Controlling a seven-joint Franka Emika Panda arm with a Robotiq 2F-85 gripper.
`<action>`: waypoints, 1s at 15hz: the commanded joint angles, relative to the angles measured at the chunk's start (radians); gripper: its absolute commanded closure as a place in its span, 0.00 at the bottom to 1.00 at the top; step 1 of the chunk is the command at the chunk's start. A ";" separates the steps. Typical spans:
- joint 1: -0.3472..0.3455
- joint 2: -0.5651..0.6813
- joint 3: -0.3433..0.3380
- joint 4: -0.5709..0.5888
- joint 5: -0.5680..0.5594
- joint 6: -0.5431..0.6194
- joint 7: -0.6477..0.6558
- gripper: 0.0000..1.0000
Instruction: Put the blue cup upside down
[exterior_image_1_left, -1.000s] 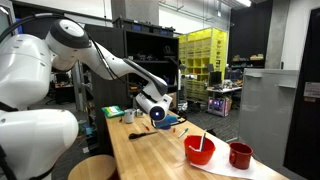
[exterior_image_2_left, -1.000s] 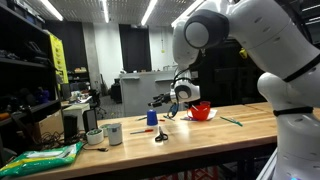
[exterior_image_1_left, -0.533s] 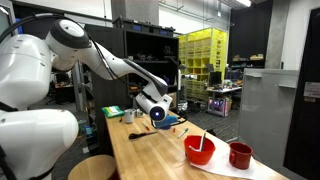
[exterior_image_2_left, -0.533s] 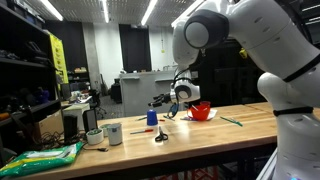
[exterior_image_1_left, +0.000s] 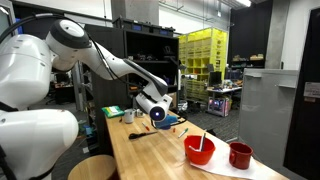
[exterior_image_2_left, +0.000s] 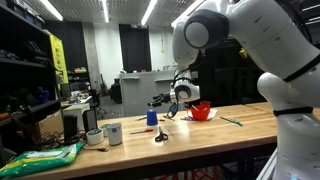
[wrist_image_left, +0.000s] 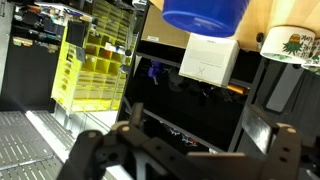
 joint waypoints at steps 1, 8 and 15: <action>0.051 0.006 -0.045 -0.015 -0.005 -0.022 0.000 0.00; 0.129 0.019 -0.160 -0.027 0.000 -0.043 -0.002 0.00; 0.229 0.020 -0.331 -0.073 -0.003 -0.110 -0.002 0.00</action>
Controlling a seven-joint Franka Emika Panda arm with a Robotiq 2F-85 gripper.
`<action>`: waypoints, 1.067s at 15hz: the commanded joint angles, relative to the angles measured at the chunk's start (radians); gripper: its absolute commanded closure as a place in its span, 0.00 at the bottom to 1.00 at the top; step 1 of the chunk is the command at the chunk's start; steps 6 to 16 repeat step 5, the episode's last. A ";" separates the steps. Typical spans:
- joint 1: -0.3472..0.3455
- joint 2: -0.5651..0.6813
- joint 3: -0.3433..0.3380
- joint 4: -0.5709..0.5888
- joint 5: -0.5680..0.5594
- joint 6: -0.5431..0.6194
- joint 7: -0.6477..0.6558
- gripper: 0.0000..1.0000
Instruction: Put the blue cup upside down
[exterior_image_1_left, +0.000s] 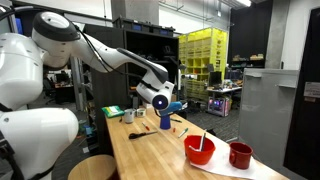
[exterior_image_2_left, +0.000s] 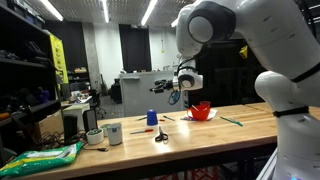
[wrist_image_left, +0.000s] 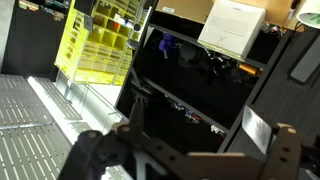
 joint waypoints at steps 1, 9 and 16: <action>0.088 0.021 -0.111 -0.048 -0.002 -0.059 0.000 0.00; 0.078 -0.003 -0.116 -0.040 -0.002 -0.057 0.000 0.00; 0.078 -0.003 -0.116 -0.040 -0.002 -0.057 0.000 0.00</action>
